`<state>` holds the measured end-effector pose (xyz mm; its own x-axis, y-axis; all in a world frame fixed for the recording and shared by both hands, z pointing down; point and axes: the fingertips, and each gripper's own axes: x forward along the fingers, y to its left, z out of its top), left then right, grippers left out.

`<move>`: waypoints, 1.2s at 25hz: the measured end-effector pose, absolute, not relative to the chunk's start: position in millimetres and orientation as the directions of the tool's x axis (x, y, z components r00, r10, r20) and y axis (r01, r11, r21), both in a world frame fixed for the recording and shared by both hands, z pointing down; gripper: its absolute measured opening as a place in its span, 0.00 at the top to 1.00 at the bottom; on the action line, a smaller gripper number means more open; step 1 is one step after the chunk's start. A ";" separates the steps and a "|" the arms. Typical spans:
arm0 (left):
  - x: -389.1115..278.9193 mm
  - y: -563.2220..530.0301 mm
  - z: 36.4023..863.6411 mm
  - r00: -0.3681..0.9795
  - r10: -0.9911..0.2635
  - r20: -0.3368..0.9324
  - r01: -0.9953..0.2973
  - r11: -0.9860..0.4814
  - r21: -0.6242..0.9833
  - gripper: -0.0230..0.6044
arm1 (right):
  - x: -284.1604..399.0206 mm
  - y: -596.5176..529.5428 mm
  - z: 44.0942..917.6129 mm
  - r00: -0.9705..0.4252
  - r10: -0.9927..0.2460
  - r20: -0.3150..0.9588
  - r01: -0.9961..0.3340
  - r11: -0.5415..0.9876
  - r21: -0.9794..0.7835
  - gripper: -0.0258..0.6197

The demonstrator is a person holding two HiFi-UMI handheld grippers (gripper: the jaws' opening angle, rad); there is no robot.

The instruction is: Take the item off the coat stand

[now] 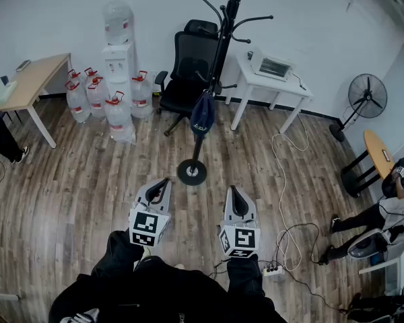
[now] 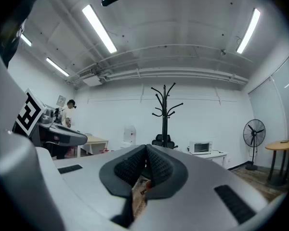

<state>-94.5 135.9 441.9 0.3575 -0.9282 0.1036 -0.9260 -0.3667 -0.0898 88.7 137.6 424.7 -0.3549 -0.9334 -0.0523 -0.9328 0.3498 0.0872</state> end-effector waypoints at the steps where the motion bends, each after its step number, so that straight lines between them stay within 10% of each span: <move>1: -90.6 138.0 442.1 0.359 -0.927 0.104 -0.926 -0.368 -0.086 0.92 | 92.4 139.2 425.4 -0.355 -0.933 -0.052 -0.933 0.350 0.083 0.94; 30: -57.3 -34.1 453.8 0.400 -0.905 0.146 -0.908 -0.413 -0.066 0.92 | 126.8 -19.5 441.3 -0.306 -0.952 -0.018 -0.952 0.306 0.029 0.93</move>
<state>-57.3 -34.1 453.8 0.4004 -0.9047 0.1456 -0.9085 -0.4127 -0.0661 126.8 -19.5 441.3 -0.3063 -0.9517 -0.0183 -0.9517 0.3058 0.0293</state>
